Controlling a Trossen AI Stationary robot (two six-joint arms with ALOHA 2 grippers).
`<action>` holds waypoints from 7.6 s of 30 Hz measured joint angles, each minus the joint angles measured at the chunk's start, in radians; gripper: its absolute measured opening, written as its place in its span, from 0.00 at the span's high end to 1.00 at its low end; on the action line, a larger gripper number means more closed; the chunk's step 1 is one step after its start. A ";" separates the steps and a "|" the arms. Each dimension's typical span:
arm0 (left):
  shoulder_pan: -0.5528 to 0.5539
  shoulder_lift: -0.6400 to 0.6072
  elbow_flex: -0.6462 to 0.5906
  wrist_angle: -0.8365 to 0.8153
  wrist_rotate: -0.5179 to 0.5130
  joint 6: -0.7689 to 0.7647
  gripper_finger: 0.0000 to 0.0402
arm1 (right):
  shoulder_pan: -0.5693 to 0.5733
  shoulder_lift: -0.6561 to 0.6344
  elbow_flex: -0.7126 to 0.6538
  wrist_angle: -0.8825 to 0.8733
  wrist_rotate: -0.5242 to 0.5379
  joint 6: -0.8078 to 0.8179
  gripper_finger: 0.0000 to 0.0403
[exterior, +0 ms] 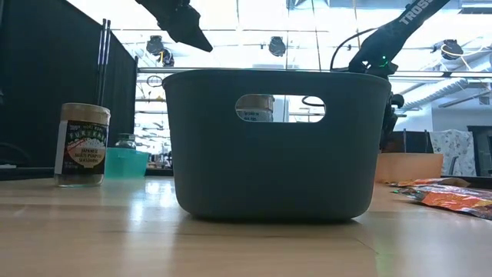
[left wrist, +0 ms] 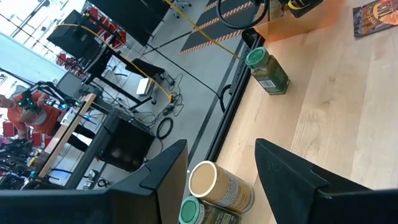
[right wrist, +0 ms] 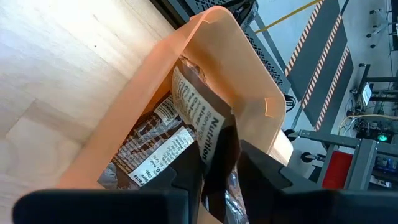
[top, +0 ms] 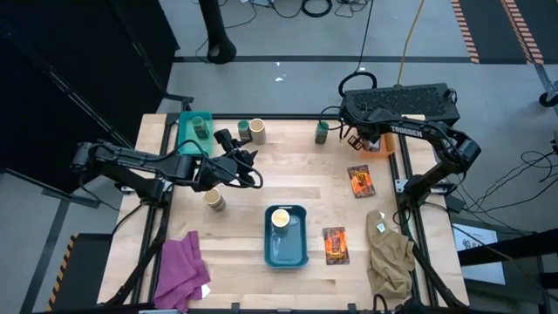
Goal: Sort spices by type
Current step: Put the orange seasoning bag into the orange bin, then put the green seasoning bottle into the light blue bin
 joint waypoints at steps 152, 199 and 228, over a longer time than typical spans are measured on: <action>-0.200 0.000 0.000 0.071 0.053 -0.075 0.52 | 0.621 -0.350 0.137 0.349 0.090 0.403 0.56; -0.200 0.000 0.000 0.051 0.053 -0.067 0.52 | 0.179 0.207 0.250 0.282 -0.361 0.449 0.27; -0.200 0.000 0.000 0.052 0.052 -0.067 0.52 | 0.175 0.224 0.251 0.302 -0.362 0.464 0.56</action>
